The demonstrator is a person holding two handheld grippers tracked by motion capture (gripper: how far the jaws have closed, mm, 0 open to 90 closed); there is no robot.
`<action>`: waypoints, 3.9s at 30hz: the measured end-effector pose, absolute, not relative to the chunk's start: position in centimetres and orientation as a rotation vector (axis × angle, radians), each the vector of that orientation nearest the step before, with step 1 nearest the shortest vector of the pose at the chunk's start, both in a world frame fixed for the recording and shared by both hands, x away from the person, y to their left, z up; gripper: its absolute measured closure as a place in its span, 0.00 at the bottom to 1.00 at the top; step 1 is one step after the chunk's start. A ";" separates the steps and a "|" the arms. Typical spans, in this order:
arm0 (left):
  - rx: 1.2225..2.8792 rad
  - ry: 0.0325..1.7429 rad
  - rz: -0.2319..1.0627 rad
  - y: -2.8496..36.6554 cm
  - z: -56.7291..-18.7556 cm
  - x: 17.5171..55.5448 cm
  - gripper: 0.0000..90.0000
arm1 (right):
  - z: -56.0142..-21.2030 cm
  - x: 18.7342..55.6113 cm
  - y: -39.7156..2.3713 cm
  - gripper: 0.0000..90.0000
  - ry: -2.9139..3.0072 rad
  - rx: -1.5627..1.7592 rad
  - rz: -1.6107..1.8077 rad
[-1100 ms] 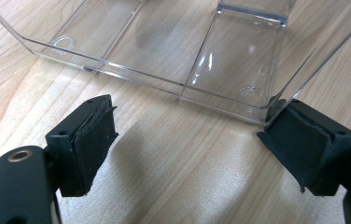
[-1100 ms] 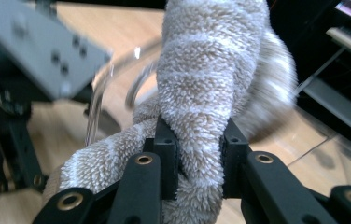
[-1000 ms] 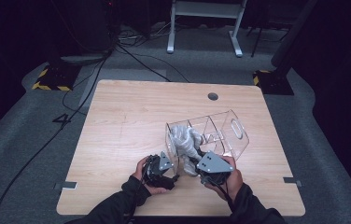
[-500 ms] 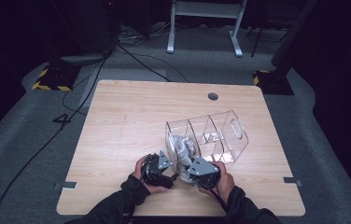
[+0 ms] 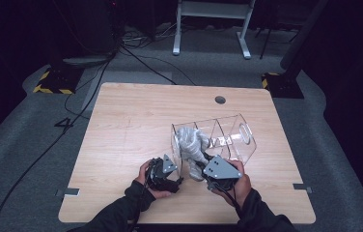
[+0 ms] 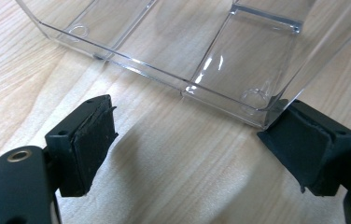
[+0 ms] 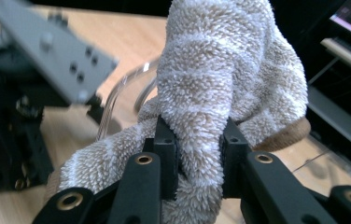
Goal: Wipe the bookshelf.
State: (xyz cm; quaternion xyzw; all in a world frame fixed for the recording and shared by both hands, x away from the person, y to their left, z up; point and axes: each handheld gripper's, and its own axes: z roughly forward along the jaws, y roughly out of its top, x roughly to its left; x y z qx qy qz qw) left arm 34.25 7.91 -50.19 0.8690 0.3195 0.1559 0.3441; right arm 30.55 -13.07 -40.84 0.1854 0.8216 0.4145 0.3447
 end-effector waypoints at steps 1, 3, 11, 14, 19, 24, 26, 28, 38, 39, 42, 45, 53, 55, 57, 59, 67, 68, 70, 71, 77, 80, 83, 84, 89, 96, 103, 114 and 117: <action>2.250 0.839 0.405 8.0 -50.2 34.3 0.19 | -41.5 30.7 -12.9 0.83 2.157 0.485 1.065; 2.250 0.842 0.414 8.1 -50.2 34.4 0.19 | -42.7 30.9 -12.7 0.83 2.196 0.486 1.041; 2.244 0.856 0.436 8.5 -50.2 34.9 0.19 | -43.8 31.0 -12.6 0.83 2.245 0.493 1.021; 2.237 0.875 0.439 8.7 -50.2 35.1 0.19 | -42.7 30.7 -12.9 0.83 2.215 0.484 1.051; 2.233 0.898 0.421 9.3 -50.2 35.8 0.19 | -41.0 30.4 -14.0 0.83 2.173 0.484 1.096; 2.231 0.915 0.396 9.8 -50.3 36.5 0.17 | -39.7 29.8 -15.1 0.83 2.150 0.467 1.130; 2.227 0.922 0.409 10.0 -50.3 36.9 0.17 | -39.6 29.7 -15.2 0.83 2.145 0.461 1.131; 2.221 0.931 0.434 10.2 -50.3 37.1 0.17 | -39.1 29.4 -15.7 0.83 2.124 0.448 1.125; 2.218 0.952 0.380 11.7 -50.3 38.1 0.17 | -37.8 28.6 -18.7 0.83 2.105 0.462 1.169; 2.214 0.957 0.373 11.8 -50.3 38.0 0.18 | -37.9 28.5 -19.5 0.83 2.107 0.475 1.171; 2.215 0.954 0.364 12.8 -50.3 37.8 0.18 | -38.2 28.4 -20.5 0.83 2.114 0.489 1.169; 2.214 0.956 0.370 13.2 -50.3 37.6 0.18 | -38.8 28.2 -21.7 0.83 2.124 0.512 1.163; 2.227 0.911 0.348 14.8 -50.4 36.1 0.18 | -41.1 28.2 -25.0 0.83 2.224 0.541 1.132; 2.234 0.902 0.348 15.1 -50.4 35.8 0.18 | -41.9 28.3 -25.6 0.82 2.254 0.544 1.105; 2.237 0.887 0.342 15.6 -50.4 35.5 0.18 | -43.0 28.7 -26.3 0.82 2.294 0.554 1.083; 2.234 0.888 0.337 15.8 -50.4 35.2 0.18 | -44.1 29.1 -26.7 0.82 2.328 0.575 1.067; 2.246 0.856 0.325 17.4 -50.4 33.5 0.18 | -46.8 30.0 -27.2 0.79 2.425 0.613 1.043; 2.246 0.856 0.325 17.4 -50.4 33.5 0.18 | -46.8 30.0 -27.2 0.79 2.425 0.613 1.043; 2.249 0.854 0.324 17.7 -50.4 33.1 0.18 | -47.4 30.1 -27.1 0.78 2.451 0.618 1.043; 2.244 0.855 0.328 17.8 -50.4 32.9 0.18 | -48.0 30.1 -27.0 0.78 2.467 0.624 1.042; 2.244 0.848 0.320 18.4 -50.4 32.1 0.18 | -48.0 30.0 -27.0 0.72 2.462 0.650 1.061; 2.250 0.840 0.323 18.4 -50.4 32.1 0.18 | -47.7 30.0 -27.1 0.69 2.453 0.651 1.068; 2.252 0.845 0.322 18.4 -50.4 32.1 0.17 | -46.8 29.5 -27.3 0.61 2.441 0.647 1.090; 2.252 0.846 0.321 18.4 -50.4 32.1 0.17 | -46.5 29.4 -27.3 0.58 2.431 0.647 1.092; 2.250 0.850 0.320 18.4 -50.4 32.2 0.17 | -45.5 28.9 -27.8 0.49 2.408 0.660 1.127; 2.249 0.850 0.317 18.3 -50.4 32.2 0.17 | -43.9 28.2 -28.9 0.44 2.362 0.645 1.142; 2.250 0.850 0.316 18.3 -50.4 32.2 0.17 | -43.9 28.3 -31.4 0.42 2.331 0.681 1.073; 2.258 0.826 0.319 18.4 -50.4 32.4 0.16 | -47.2 30.0 -37.4 0.39 2.241 0.985 1.020; 2.257 0.827 0.320 18.4 -50.4 32.4 0.16 | -48.6 30.4 -39.1 0.38 2.227 1.096 1.029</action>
